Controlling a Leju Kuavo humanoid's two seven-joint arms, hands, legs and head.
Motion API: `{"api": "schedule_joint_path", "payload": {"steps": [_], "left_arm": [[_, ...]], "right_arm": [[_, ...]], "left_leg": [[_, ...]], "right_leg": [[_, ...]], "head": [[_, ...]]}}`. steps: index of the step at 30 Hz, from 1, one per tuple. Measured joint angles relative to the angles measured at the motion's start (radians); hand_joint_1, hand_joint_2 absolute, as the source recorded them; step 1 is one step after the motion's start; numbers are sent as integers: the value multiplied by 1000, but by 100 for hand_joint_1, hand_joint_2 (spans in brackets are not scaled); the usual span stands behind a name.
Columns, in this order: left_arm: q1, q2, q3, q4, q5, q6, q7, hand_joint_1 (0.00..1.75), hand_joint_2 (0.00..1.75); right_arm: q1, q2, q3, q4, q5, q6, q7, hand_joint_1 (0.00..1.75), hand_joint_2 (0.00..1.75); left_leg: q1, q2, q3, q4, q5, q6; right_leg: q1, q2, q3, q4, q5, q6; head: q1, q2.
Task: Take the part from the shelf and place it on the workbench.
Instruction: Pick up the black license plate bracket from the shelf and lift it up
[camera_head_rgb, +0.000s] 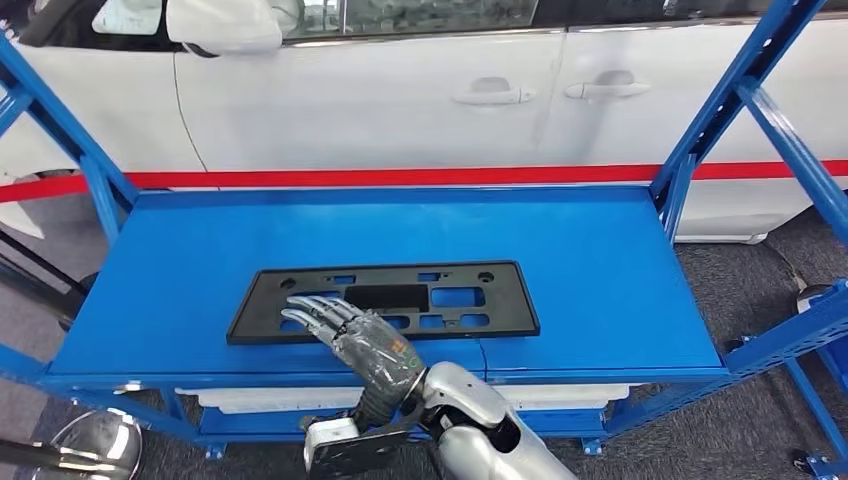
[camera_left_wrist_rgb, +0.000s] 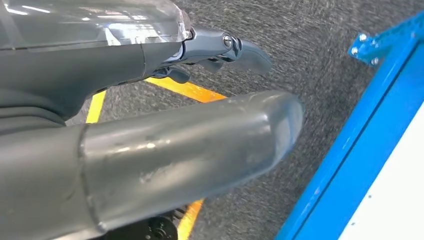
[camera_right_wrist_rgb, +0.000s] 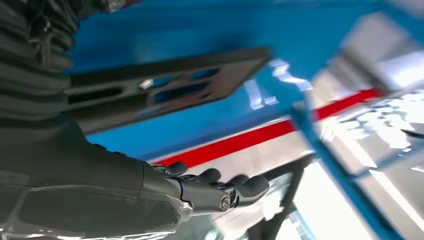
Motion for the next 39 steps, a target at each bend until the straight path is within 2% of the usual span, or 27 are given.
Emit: {"api": "schedule_joint_path", "payload": {"steps": [2,3,5,7,8,9,10,11,13,14,17,18,20,22,23,24,25,27,28,29,30,32,34,36,38,39], "left_arm": [[-1,1,0,0,-15,-4,-1,0,0],[-2,0,0,0,-22,-6,-1,0,0],[-3,0,0,0,-32,-9,-3,0,0],[-1,0,0,0,-38,-10,-4,0,0],[0,0,0,0,-41,-10,-5,0,0],[1,0,1,0,-44,-9,-6,0,0],[1,0,1,0,-47,-9,-6,0,0],[1,0,1,0,-51,-8,-5,0,0],[0,0,1,0,-59,-6,-2,0,0],[-1,0,1,0,-62,-4,1,0,0],[0,-1,1,0,-83,26,35,0,0],[0,-2,1,0,-93,42,54,0,0],[-1,-4,1,0,-109,74,91,0,0],[0,-4,1,0,-120,97,114,0,0],[0,-4,1,0,-125,103,120,0,0],[1,-4,2,0,-130,107,123,0,0],[2,-4,3,0,-135,107,124,0,0],[2,-5,6,0,-145,103,121,0,0],[2,-6,7,0,-149,101,118,0,0],[2,-7,7,0,-153,98,114,0,0],[2,-8,7,0,-156,95,111,0,0],[1,-9,8,0,-162,91,106,0,0],[1,-9,9,-1,-166,85,100,0,0],[0,-10,9,-2,-168,81,94,0,0],[1,-10,9,-2,-169,78,90,0,0],[2,-10,9,-2,-170,77,89,0,0]], "right_arm": [[-27,30,10,70,102,-42,25,0,175],[-38,43,11,103,143,-59,31,0,175],[-52,60,12,160,211,-84,39,0,175],[-55,65,12,204,276,-97,54,0,175],[-54,65,12,221,313,-103,65,0,175],[-53,66,12,235,349,-109,76,0,175],[-52,66,14,245,385,-115,88,0,175],[-52,67,17,254,416,-120,99,0,175],[-53,71,23,269,454,-126,113,0,175],[-53,72,26,275,465,-128,117,0,175],[-52,77,33,293,495,-131,129,0,175],[-53,80,34,300,507,-134,133,0,175],[-53,84,35,315,535,-146,145,0,175],[-50,86,35,330,567,-162,160,0,175],[-46,87,34,337,581,-170,167,0,175],[-43,87,33,342,593,-179,174,0,175],[-41,88,30,346,602,-187,180,0,175],[-41,93,16,349,615,-202,189,0,175],[-42,97,5,350,618,-207,192,0,175],[-43,102,-7,349,620,-210,193,0,175],[-45,107,-21,348,621,-212,193,0,175],[-46,116,-48,341,621,-214,187,0,175],[-47,125,-71,330,624,-215,180,0,175],[-48,134,-86,320,628,-215,176,0,175],[-48,139,-96,315,633,-213,174,0,175],[-48,139,-100,314,638,-212,173,0,175]], "left_leg": [[2,1,1,1,-4,-13],[3,2,-4,17,-16,-19],[7,3,-45,108,-65,-28],[10,3,-111,236,-116,-35],[11,3,-131,268,-119,-37],[11,3,-133,264,-104,-38],[12,3,-114,219,-71,-38],[13,4,-81,147,-32,-36],[10,3,-22,28,10,-29],[8,2,-8,1,15,-24],[6,1,-5,-9,15,-8],[7,2,-3,-13,17,-1],[11,4,-1,-19,21,12],[10,5,-3,-19,21,18],[9,5,-3,-19,21,18],[8,5,-3,-19,20,19],[8,4,-1,-19,20,19],[7,3,3,-18,18,17],[4,2,4,-16,16,13],[3,2,3,-15,14,9],[2,3,3,-14,13,4],[3,3,3,-15,13,-7],[5,4,-1,1,0,-19],[9,5,-39,87,-51,-30],[12,5,-104,222,-112,-40],[13,5,-126,265,-122,-43]], "right_leg": [[-2,1,6,-11,3,-12],[-5,0,12,-18,5,-18],[-7,-4,20,-26,6,-26],[-5,-7,21,-26,4,-30],[-5,-7,22,-26,3,-31],[-5,-7,22,-25,2,-30],[-5,-6,24,-24,0,-29],[-5,-5,28,-22,-3,-27],[-2,-4,31,-20,-8,-19],[0,-4,32,-19,-9,-14],[1,-3,33,-22,-10,1],[0,-3,29,-13,-18,6],[-1,-4,-3,59,-63,15],[-3,-5,-74,200,-126,19],[-3,-5,-104,256,-143,20],[-3,-5,-120,281,-142,19],[-3,-5,-113,260,-118,17],[-1,-6,-52,129,-43,7],[1,-6,-19,58,-15,1],[4,-7,3,9,0,-4],[6,-7,14,-16,5,-7],[8,-6,14,-23,6,-13],[5,-6,19,-31,11,-23],[0,-8,24,-37,13,-31],[0,-8,23,-36,12,-34],[0,-8,23,-35,11,-35]], "head": [[0,0],[0,0],[0,0],[0,0],[0,0],[0,0],[0,0],[0,0],[0,0],[0,0],[0,0],[0,0],[0,0],[0,0],[0,0],[0,0],[0,0],[0,0],[0,0],[0,0],[0,0],[0,0],[0,0],[0,0],[0,0],[0,0]]}}
